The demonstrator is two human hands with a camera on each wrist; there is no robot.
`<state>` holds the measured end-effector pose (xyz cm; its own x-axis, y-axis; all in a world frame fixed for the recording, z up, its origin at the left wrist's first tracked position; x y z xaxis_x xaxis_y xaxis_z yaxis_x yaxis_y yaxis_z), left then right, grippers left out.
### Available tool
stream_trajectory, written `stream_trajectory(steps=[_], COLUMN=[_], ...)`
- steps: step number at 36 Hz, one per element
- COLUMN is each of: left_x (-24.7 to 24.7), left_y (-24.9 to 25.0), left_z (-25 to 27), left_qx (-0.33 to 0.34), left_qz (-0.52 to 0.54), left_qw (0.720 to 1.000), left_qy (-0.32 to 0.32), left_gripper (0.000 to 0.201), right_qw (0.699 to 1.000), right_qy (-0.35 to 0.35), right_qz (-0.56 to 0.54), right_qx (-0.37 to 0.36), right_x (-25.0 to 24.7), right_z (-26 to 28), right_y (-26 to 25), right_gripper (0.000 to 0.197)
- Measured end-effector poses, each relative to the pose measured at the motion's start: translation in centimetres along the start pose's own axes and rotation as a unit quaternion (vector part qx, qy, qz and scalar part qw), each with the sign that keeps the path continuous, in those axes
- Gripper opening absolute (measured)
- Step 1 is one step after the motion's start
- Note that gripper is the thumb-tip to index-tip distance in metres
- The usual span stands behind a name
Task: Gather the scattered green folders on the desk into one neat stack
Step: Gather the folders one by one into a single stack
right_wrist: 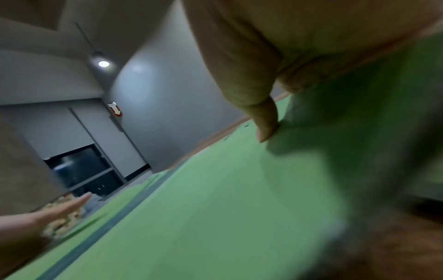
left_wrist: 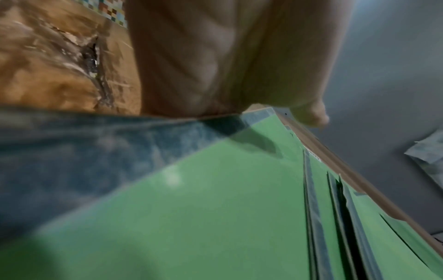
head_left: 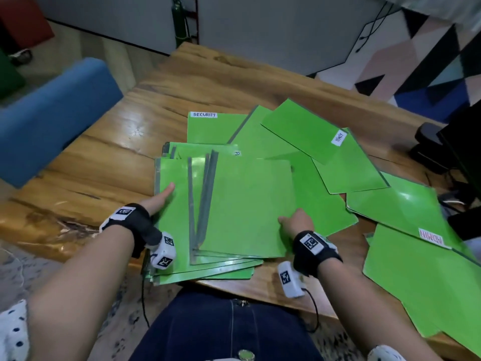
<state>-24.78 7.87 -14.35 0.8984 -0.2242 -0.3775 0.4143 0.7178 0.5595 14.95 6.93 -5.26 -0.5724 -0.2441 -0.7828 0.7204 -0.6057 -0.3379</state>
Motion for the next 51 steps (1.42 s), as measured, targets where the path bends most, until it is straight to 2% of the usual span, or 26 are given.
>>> stream_trajectory(steps=[1,2,5,6,9,10,12,14,16,17,18,20,22,24,28,30,32,33,35,36,37,39,41,45,49,51], left_x=[0.3,0.3,0.3,0.5,1.9,2.4,2.9,2.8,2.5,2.7,2.9,2.9,2.7,2.8,3.1,2.7,2.8,3.0,3.1,3.4,3.4,3.0,3.1,3.0,2.8,2.7], left_y=[0.7,0.3,-0.1,0.2,3.9,4.2,4.1,4.5,4.7,4.7,4.8,4.9,5.1,5.1,5.5,5.5,5.1,4.8,5.0,5.5,6.0,6.2,6.0,5.6,5.1,4.8], left_z=[1.2,0.2,-0.3,0.4,7.3,7.8,7.7,7.3,6.6,6.6,6.7,6.6,6.5,6.3,6.7,7.2,7.4,7.9,7.8,8.1,8.4,8.3,8.1,7.7,6.7,5.9], left_qx=[0.003,-0.003,-0.022,-0.024,-0.014,-0.018,-0.030,-0.023,-0.032,-0.038,-0.043,-0.047,-0.039,-0.039,-0.037,-0.042,-0.049,-0.056,-0.027,-0.012,-0.011,-0.031,-0.036,-0.045,-0.077,-0.083], left_qz=[-0.016,-0.021,-0.050,-0.055,-0.077,-0.073,-0.068,-0.069,-0.039,-0.034,-0.028,-0.009,0.049,0.082,0.103,0.071,0.005,-0.025,-0.115,-0.152,-0.144,-0.084,-0.115,-0.130,-0.055,-0.031], left_qw=[1.000,1.000,0.998,0.997,0.996,0.996,0.996,0.997,0.999,0.999,0.999,0.999,0.997,0.993,0.992,0.994,0.997,0.998,0.993,0.988,0.989,0.994,0.992,0.990,0.993,0.992], left_qy=[-0.004,-0.010,-0.031,-0.041,-0.040,-0.043,-0.045,-0.022,0.009,0.003,-0.010,0.013,0.055,0.073,0.062,0.075,0.053,0.031,0.027,0.018,0.021,0.063,0.039,0.029,0.070,0.089], left_gripper=[0.128,0.127,0.121,0.110,0.065,0.059,0.061,0.065,0.090,0.105,0.110,0.091,0.077,0.076,0.072,0.069,0.080,0.090,0.100,0.099,0.093,0.075,0.075,0.070,0.080,0.077], right_qw=[1.000,0.999,0.999,0.999,0.999,0.998,0.997,0.998,0.999,0.999,0.998,0.995,0.991,0.987,0.976,0.973,0.968,0.965,0.965,0.968,0.973,0.976,0.971,0.945,0.947,0.953], right_qy=[-0.002,-0.002,0.017,0.018,-0.011,-0.028,-0.050,-0.047,-0.048,-0.047,-0.051,-0.072,-0.097,-0.119,-0.142,-0.157,-0.168,-0.171,-0.156,-0.128,-0.087,-0.006,0.042,0.062,0.034,0.014], right_qz=[0.026,0.043,0.045,0.043,0.052,0.056,0.056,0.030,-0.005,-0.015,-0.024,-0.061,-0.075,-0.068,-0.045,-0.017,0.014,0.029,0.046,0.052,0.066,0.111,0.180,0.306,0.307,0.283], right_qx=[-0.001,-0.002,-0.009,-0.012,-0.009,-0.006,-0.008,-0.013,-0.019,-0.021,-0.022,-0.024,-0.045,-0.081,-0.157,-0.170,-0.187,-0.197,-0.207,-0.209,-0.204,-0.185,-0.151,-0.097,-0.093,-0.108], right_x=[0.0,-0.2,-1.3,-1.5,-0.8,0.0,1.2,2.0,2.6,3.0,3.3,3.9,4.6,5.3,7.0,7.3,6.9,6.3,4.4,2.9,1.3,-2.0,-4.4,-7.0,-6.9,-6.0], right_z=[-0.3,-0.8,-1.9,-2.3,-3.2,-3.6,-3.7,-3.8,-3.4,-3.4,-3.2,-2.8,-2.4,-1.7,0.0,0.5,0.6,0.5,-0.6,-1.6,-3.0,-5.9,-8.6,-12.9,-14.8,-14.6], right_y=[0.3,0.5,0.3,0.0,-0.6,-0.7,-1.2,-1.8,-2.5,-2.7,-2.9,-3.1,-3.5,-4.2,-5.7,-5.7,-5.7,-5.7,-5.5,-5.4,-5.0,-3.8,-2.2,0.8,2.6,3.0], right_gripper=[0.033,0.025,0.026,0.025,0.013,0.014,0.016,0.036,0.057,0.065,0.072,0.084,0.088,0.092,0.100,0.103,0.098,0.091,0.072,0.064,0.058,0.054,0.056,0.078,0.091,0.093])
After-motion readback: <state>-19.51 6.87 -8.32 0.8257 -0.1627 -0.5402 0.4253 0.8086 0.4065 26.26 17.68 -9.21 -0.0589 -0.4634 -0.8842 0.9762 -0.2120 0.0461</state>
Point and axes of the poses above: each hand's wrist, its own z-axis away from the middle knuckle, its own x-axis out of the palm, y = z × x, the point moved 8 cm from there along -z, towards the middle knuckle, and after that the axes turned 2 degrees about x, right-handed, at the moved point
